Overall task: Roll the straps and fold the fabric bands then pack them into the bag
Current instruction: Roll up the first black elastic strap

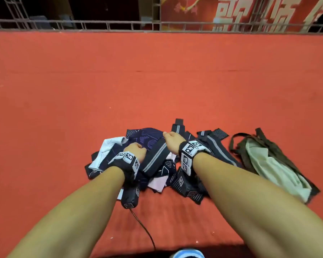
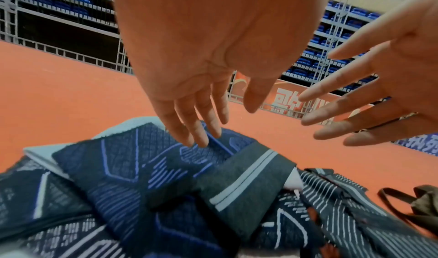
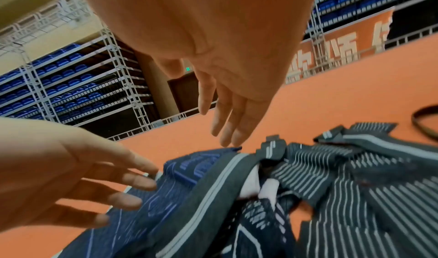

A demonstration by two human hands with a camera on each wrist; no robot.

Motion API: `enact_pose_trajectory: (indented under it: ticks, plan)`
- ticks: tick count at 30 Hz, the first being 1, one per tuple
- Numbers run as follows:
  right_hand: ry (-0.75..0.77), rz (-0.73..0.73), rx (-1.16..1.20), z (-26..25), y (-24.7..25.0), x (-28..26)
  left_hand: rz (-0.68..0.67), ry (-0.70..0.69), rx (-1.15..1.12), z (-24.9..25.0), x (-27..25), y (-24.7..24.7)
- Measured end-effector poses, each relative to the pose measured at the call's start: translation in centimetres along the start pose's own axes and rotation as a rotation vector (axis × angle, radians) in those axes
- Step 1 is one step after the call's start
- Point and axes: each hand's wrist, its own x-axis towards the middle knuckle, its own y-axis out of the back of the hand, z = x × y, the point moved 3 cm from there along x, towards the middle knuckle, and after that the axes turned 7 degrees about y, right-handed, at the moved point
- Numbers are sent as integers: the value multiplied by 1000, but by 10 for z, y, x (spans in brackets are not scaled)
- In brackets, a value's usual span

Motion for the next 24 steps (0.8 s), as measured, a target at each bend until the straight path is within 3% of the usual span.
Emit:
enact_pose_trajectory:
  ticks: [6,12,15,18,24]
  plan:
    - [-91,-44,32,31,-47,25,-126,76,59,-33,20,-34]
    - [-163,-47,42,68,-77,28,-203,34,3,-39,19,-48]
    - [-207,39,62,75,-79,20,-108,-51,64,-33,6,-48]
    - [-270,151,86,82,-75,7,-84,-118,-146,-16,-8,-33]
    - [-424,211,630,67,-74,8,-157,-280,-570,18,-30,13]
